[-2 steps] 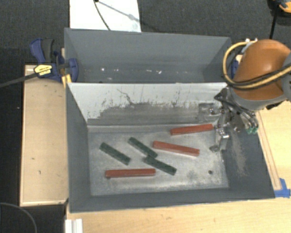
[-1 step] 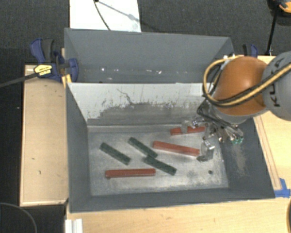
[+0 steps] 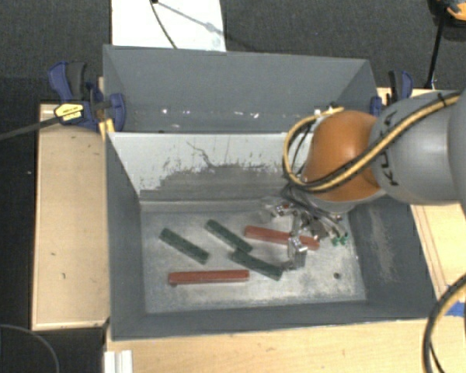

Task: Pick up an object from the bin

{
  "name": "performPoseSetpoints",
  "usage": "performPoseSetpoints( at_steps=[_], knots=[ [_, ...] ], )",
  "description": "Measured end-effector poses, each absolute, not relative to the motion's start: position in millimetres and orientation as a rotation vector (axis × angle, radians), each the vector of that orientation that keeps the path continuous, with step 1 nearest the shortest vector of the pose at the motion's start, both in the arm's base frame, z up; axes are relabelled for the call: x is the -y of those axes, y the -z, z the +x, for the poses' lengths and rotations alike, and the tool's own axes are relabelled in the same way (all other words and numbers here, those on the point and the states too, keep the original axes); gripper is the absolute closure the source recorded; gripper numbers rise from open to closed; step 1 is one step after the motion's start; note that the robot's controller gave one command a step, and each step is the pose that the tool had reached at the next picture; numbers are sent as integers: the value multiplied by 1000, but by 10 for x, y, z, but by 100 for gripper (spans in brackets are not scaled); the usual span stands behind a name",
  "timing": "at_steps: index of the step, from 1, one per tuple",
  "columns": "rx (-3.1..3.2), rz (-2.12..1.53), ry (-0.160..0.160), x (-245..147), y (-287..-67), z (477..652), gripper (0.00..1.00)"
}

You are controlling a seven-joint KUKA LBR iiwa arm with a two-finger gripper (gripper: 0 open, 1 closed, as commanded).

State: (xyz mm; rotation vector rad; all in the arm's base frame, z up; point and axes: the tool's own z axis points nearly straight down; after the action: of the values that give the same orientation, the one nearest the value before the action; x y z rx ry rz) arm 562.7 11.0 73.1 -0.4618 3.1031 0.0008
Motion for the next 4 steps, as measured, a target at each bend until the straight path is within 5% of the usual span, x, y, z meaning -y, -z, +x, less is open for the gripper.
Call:
performPoseSetpoints(
  at_steps=[1,2,3,4],
  knots=[
    [-3120,-379,0,-58,-720,5453,100],
    [-3120,-380,0,-59,-720,5452,100],
    [-3120,-381,2,-515,-774,5282,100],
    [-3111,-430,-8,-697,-1153,5372,100]
  ],
)
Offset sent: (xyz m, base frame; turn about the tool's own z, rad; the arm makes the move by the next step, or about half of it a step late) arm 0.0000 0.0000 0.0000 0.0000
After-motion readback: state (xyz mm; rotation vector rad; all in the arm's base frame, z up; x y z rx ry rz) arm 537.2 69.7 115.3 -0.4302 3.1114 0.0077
